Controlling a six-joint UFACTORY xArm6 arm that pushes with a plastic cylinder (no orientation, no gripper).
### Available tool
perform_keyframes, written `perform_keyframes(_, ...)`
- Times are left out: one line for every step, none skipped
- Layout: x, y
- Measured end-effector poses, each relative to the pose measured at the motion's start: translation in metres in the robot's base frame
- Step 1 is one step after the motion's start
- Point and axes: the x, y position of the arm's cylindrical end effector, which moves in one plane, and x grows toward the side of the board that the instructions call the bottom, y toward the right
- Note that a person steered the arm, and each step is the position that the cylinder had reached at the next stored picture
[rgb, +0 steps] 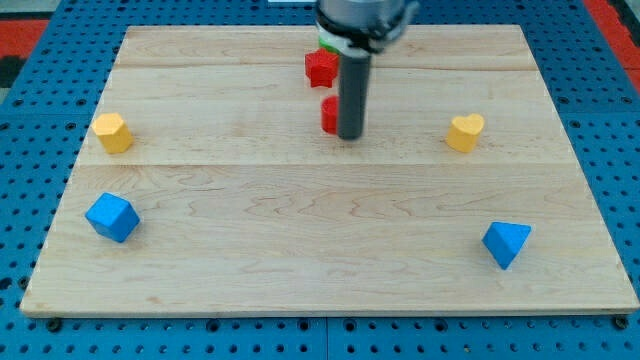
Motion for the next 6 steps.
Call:
perform_keyframes(-0.04, -0.006)
perform_keyframes(-0.067, -0.006)
perform_keyframes(-0.072, -0.001)
perform_keyframes(-0.07, 0.007)
perform_keyframes(-0.033, 0.027)
perform_keyframes(-0.027, 0.027)
